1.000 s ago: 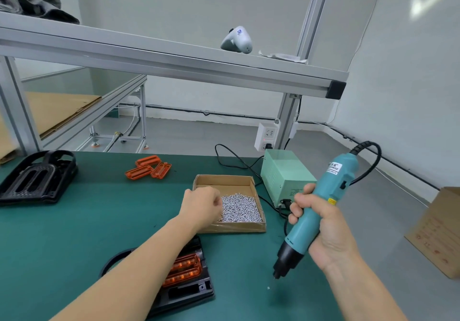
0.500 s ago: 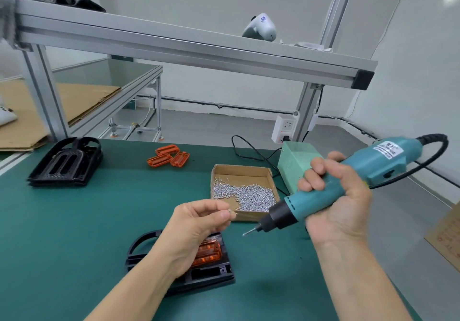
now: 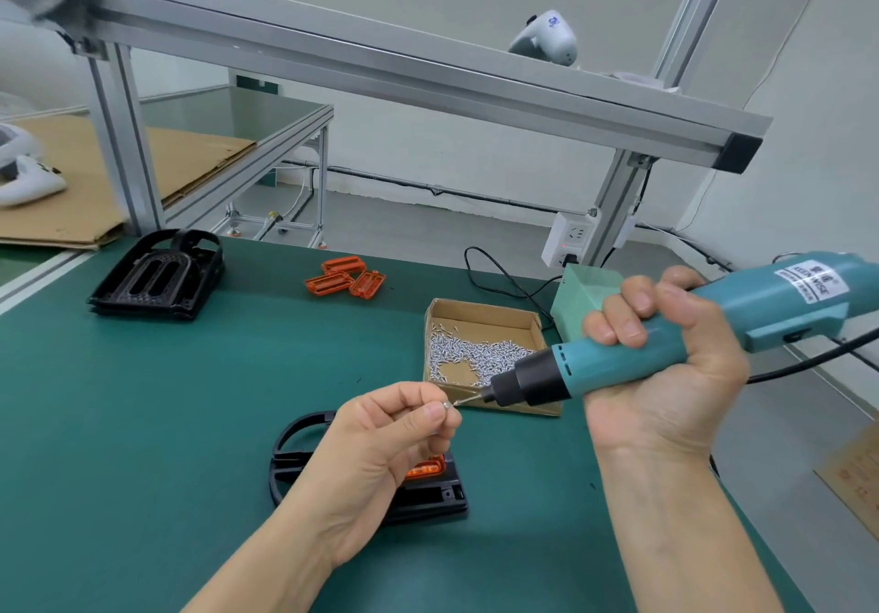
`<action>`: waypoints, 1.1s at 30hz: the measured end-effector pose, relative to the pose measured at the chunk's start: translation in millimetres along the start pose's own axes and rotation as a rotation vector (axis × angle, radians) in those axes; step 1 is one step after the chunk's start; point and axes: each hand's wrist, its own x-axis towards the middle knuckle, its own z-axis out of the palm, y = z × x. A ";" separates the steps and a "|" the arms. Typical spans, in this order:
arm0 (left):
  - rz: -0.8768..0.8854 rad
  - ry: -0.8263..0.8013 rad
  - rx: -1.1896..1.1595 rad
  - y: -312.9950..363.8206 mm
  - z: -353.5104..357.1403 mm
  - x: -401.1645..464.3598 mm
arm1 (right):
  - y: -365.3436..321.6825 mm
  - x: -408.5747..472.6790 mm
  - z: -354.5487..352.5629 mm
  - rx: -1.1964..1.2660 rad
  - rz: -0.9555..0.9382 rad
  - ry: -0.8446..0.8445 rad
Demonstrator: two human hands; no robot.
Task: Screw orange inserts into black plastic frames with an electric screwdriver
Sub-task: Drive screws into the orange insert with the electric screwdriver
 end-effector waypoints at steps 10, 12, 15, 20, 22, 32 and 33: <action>0.015 0.026 -0.016 0.7 2.3 -4.7 | 0.8 -3.8 6.1 -0.002 0.004 -0.035; 0.017 0.025 -0.017 0.7 3.0 -5.7 | 0.9 -4.7 6.6 -0.005 0.003 -0.039; 0.025 0.029 -0.016 0.9 3.3 -6.8 | 1.6 -5.3 7.0 -0.009 0.000 -0.047; 0.060 0.065 0.034 -1.0 2.5 -7.3 | 3.0 -6.9 6.5 -0.022 0.003 -0.088; 0.090 0.086 0.089 -2.0 1.7 -7.6 | 4.7 -8.2 5.6 -0.028 -0.007 -0.092; 0.142 0.072 0.274 0.2 -7.6 -3.2 | 18.9 -11.1 -2.6 -0.005 -0.012 0.060; 0.139 0.068 0.273 -0.2 -8.0 -2.4 | 19.4 -10.7 -3.4 -0.003 -0.009 0.067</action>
